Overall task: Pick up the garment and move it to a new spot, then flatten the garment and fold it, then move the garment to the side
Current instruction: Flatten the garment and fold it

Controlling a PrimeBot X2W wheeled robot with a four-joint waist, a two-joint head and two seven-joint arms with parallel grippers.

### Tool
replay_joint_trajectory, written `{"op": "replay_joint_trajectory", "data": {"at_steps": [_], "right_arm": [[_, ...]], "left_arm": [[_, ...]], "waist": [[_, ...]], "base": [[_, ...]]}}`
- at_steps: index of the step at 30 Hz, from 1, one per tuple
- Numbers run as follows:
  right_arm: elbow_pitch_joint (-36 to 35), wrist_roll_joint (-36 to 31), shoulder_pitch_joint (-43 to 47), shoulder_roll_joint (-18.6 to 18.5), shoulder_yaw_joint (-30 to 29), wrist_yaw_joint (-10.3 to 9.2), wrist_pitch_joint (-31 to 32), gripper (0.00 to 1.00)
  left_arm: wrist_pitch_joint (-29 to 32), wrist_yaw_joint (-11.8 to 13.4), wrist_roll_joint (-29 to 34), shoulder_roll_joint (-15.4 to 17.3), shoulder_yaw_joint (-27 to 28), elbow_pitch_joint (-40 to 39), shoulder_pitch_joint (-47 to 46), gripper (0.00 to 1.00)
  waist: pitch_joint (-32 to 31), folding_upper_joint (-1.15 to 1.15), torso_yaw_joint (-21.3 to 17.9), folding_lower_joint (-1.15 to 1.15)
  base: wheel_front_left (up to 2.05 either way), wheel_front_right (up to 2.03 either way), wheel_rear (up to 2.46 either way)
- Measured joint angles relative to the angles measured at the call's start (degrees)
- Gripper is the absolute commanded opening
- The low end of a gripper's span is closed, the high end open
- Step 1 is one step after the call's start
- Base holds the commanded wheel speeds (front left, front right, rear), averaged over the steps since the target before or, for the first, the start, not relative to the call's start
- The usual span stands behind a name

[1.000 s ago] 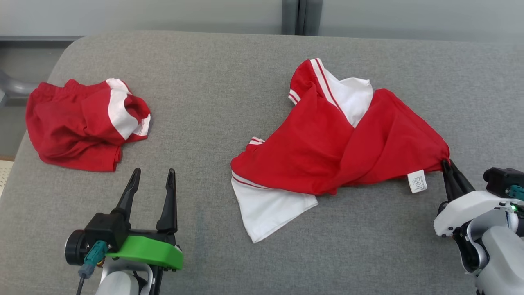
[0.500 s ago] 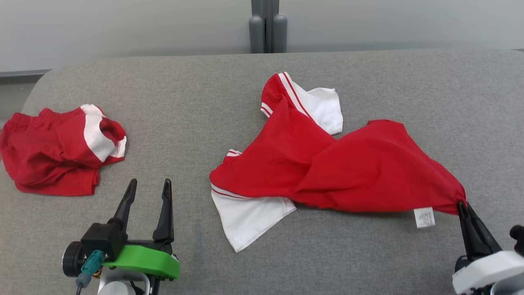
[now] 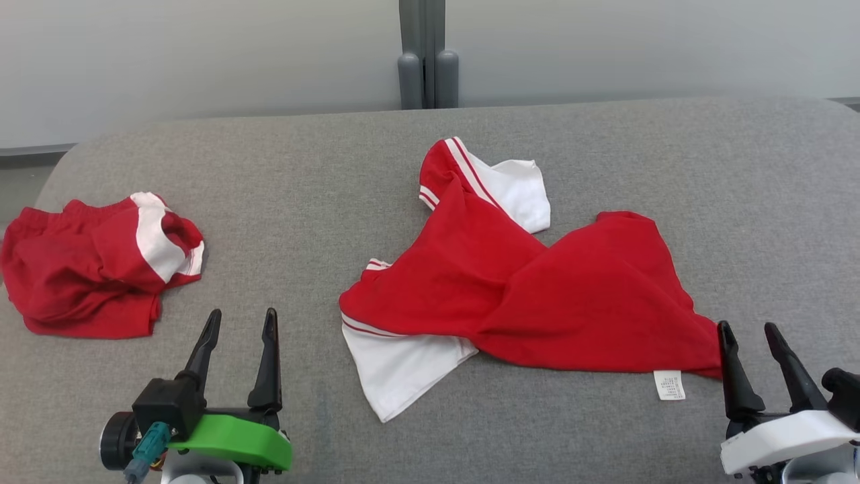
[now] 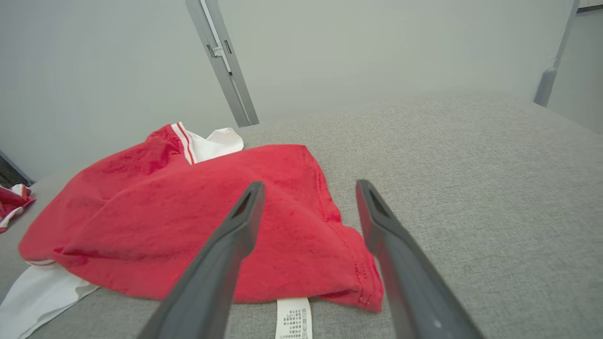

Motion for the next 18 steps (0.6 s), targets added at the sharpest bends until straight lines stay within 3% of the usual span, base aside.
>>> {"op": "replay_joint_trajectory", "data": {"at_steps": [8,18], "right_arm": [[-3.1,-4.1,-0.5,4.0,-0.4,0.0,0.0,1.0],[-7.0,-7.8,1.7,6.3,-2.3,0.0,0.0,1.0]], "left_arm": [[0.0,0.0,0.2,0.0,0.8,0.0,2.0,1.0],[0.0,0.0,0.9,0.0,2.9,-1.0,3.5,1.0]], "waist": [[-2.8,0.0,0.0,0.0],[-4.2,0.0,0.8,0.0]], "base": [[0.0,0.0,0.0],[0.0,0.0,0.0]]}}
